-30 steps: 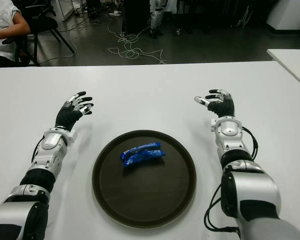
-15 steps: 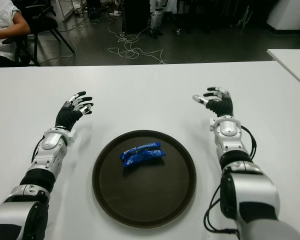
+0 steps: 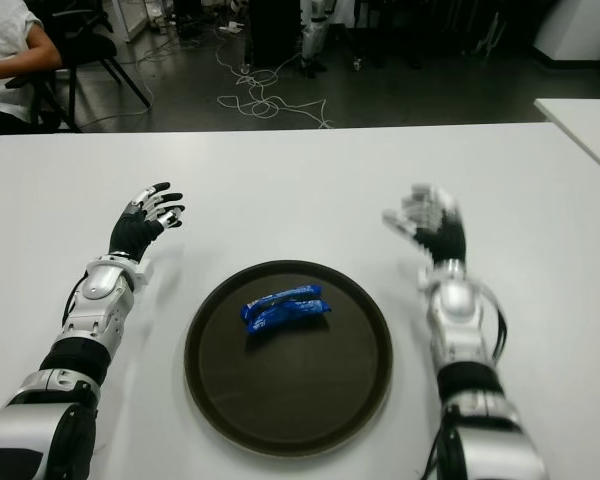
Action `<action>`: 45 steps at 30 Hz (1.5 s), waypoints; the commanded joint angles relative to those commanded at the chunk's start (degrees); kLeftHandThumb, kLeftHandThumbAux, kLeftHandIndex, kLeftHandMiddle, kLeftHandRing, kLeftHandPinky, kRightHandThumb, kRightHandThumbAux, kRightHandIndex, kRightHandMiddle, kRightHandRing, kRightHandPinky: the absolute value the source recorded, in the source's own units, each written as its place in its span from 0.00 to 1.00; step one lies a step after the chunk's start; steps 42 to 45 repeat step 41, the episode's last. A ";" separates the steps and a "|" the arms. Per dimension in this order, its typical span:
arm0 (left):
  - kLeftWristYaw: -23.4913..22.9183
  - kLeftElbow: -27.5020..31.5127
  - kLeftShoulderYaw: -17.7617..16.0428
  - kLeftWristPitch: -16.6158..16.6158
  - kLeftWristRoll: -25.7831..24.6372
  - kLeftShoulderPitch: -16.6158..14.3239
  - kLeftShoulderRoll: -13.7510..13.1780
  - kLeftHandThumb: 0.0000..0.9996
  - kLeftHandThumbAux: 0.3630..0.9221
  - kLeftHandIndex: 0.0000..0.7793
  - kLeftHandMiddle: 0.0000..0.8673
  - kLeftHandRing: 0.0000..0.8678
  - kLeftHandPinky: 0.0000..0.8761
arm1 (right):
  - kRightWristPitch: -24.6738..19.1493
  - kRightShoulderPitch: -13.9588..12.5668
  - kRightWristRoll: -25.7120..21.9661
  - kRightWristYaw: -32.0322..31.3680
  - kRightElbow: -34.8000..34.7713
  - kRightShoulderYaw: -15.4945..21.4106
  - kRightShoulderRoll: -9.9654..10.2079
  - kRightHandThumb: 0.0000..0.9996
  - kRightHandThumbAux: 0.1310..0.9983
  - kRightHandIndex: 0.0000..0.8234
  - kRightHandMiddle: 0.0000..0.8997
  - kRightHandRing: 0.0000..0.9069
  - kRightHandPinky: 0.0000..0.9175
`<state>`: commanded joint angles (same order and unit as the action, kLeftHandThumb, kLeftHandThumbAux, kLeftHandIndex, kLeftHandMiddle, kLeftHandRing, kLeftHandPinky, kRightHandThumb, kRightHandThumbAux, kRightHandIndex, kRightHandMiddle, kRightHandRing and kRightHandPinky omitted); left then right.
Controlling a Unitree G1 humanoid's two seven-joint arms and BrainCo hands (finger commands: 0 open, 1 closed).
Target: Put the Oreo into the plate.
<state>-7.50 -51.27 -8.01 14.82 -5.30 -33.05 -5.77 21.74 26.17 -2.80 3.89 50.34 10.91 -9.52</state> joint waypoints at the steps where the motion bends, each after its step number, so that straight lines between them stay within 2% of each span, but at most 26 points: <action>1: 0.04 0.05 0.02 -0.09 0.03 0.01 0.00 0.24 0.84 0.23 0.31 0.31 0.38 | -0.31 0.59 0.22 0.18 0.81 -0.10 -0.20 0.00 0.78 0.40 0.49 0.53 0.53; 2: 0.06 0.09 0.03 -0.16 0.06 0.01 0.00 0.24 0.83 0.23 0.30 0.31 0.38 | -0.50 1.03 0.37 0.31 1.44 -0.17 -0.34 0.00 0.78 0.40 0.49 0.53 0.53; 5: 0.13 0.25 0.06 -0.54 0.19 0.05 -0.17 0.24 0.83 0.22 0.30 0.30 0.37 | -1.76 4.88 1.05 0.74 6.82 -0.51 -1.24 0.00 0.77 0.40 0.48 0.53 0.54; 9: 0.09 0.25 0.04 -0.64 0.23 0.03 -0.27 0.24 0.82 0.22 0.29 0.29 0.36 | -1.63 6.44 1.33 1.09 9.56 -0.86 -1.50 0.00 0.76 0.40 0.48 0.53 0.54; 20: -0.56 -0.49 -0.13 -0.72 -0.01 -0.38 -0.64 0.26 0.80 0.22 0.29 0.31 0.39 | -1.04 5.66 2.58 0.34 9.02 -2.23 -1.88 0.03 0.75 0.43 0.51 0.55 0.56; 32: -0.66 0.07 -0.10 -1.53 -0.04 -0.28 -0.75 0.24 0.81 0.21 0.28 0.29 0.37 | 1.14 5.38 3.21 0.78 9.13 -2.64 -1.93 0.00 0.75 0.42 0.51 0.55 0.56; 45: -0.83 -0.43 0.31 -0.85 0.50 -0.33 -1.08 0.21 0.83 0.22 0.28 0.28 0.36 | 1.82 5.46 4.51 2.12 9.60 -3.51 -2.21 0.00 0.73 0.43 0.50 0.55 0.54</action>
